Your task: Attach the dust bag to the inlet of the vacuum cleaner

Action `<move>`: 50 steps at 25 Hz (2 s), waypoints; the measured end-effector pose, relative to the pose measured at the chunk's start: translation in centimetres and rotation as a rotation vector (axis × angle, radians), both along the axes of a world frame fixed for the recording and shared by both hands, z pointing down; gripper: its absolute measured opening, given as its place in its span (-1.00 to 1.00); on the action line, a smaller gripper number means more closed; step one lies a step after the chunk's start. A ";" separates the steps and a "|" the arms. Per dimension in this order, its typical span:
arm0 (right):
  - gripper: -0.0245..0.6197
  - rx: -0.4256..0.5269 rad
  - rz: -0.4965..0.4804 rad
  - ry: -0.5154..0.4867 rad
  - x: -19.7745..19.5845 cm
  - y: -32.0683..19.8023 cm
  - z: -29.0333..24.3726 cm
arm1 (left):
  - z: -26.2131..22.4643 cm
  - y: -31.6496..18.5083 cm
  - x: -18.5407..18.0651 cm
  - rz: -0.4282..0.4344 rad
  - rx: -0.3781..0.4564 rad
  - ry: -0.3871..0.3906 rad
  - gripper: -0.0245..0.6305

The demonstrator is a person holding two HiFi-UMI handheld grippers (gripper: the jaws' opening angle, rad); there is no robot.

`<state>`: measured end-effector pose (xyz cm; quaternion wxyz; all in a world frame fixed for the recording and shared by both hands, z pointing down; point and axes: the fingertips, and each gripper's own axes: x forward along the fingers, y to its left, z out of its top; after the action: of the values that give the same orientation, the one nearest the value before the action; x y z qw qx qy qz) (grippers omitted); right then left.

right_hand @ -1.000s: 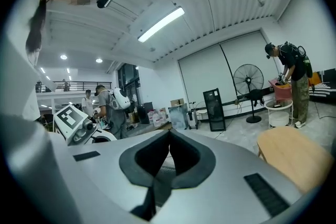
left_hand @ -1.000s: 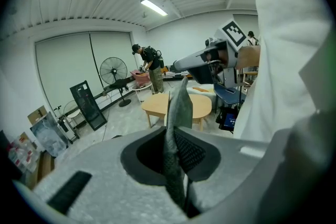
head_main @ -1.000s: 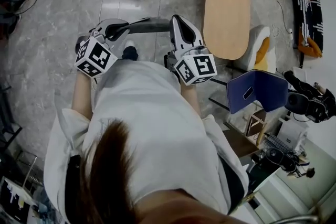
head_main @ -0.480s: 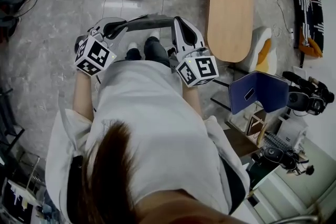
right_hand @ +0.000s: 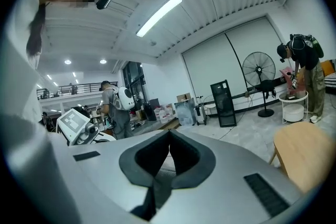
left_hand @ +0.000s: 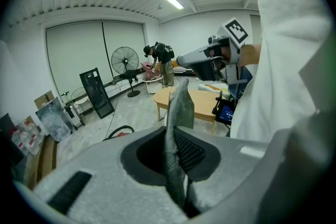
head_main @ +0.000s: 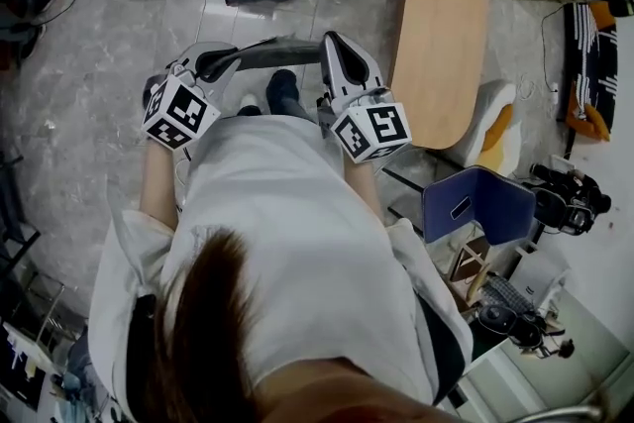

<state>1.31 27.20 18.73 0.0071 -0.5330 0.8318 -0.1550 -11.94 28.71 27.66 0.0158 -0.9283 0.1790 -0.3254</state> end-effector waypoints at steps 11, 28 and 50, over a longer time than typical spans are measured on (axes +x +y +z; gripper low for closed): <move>-0.92 0.001 -0.094 0.025 6.0 -10.6 -0.3 | -0.1 -9.8 6.7 -0.069 0.012 0.015 -0.80; -0.92 -0.050 -0.148 0.024 8.1 -16.3 1.3 | -0.2 -15.2 8.5 -0.138 -0.001 0.015 -0.81; -0.92 -0.078 0.013 0.040 4.7 -29.5 1.6 | 1.9 -28.2 5.1 0.092 -0.062 -0.017 -0.81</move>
<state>6.00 -2.30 20.34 -0.0290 -0.5412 0.8216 -0.1766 -6.83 0.49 29.57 0.0033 -0.9329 0.1260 -0.3374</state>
